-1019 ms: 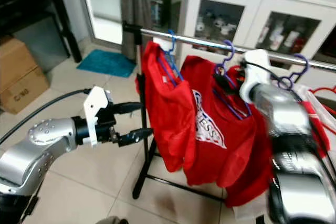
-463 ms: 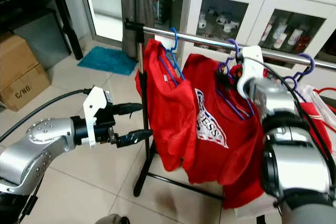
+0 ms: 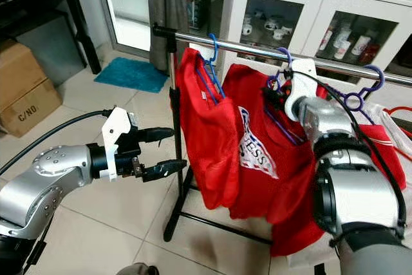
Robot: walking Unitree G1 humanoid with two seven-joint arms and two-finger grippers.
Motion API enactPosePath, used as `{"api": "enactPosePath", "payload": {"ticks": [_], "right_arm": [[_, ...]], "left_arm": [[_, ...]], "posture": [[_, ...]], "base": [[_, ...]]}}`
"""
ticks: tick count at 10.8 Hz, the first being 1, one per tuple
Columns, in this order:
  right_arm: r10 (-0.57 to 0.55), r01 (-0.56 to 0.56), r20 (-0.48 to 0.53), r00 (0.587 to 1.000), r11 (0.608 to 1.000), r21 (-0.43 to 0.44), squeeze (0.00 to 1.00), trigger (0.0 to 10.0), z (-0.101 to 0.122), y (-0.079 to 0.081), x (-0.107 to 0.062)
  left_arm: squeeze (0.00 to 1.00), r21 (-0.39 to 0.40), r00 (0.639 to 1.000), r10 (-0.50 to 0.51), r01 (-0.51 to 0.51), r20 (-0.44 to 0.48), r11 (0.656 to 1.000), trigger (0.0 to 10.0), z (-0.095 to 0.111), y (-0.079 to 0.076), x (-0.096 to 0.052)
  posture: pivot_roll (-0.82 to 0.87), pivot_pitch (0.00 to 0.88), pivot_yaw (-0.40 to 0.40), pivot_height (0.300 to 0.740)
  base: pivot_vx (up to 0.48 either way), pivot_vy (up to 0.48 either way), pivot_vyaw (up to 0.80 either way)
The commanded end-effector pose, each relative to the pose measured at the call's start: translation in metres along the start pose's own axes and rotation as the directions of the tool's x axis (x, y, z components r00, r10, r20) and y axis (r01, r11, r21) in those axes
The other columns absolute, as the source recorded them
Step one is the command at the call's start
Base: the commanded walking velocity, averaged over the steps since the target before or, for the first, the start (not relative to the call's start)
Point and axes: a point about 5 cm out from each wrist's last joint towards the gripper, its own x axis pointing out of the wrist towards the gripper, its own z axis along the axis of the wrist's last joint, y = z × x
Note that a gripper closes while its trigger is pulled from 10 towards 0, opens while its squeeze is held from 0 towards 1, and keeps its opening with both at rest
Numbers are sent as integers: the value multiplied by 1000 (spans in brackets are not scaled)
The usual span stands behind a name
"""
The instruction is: Hang hanger
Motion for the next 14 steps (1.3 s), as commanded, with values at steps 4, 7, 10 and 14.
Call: {"api": "enactPosePath", "payload": {"ticks": [4,7,10,14], "right_arm": [[-15,14,19,1000,999,29,0,0,4,-2,0],[-7,6,20,1000,999,37,0,0,4,-2,0],[12,-12,3,1000,999,30,0,0,1,0,0],[14,-14,-11,1000,1000,16,0,0,2,-2,0]], "left_arm": [[0,23,999,-32,33,-23,999,10000,6,0,-1],[0,28,999,-35,36,-25,999,10000,7,1,-1],[0,30,999,-41,42,-28,999,10000,7,0,0],[0,32,998,-45,46,-32,998,10000,7,0,1]], "posture": [[32,0,6,740],[33,0,6,740],[31,0,6,740],[26,0,4,740]], "base": [[0,0,0],[0,0,0],[0,0,0],[0,0,0]]}}
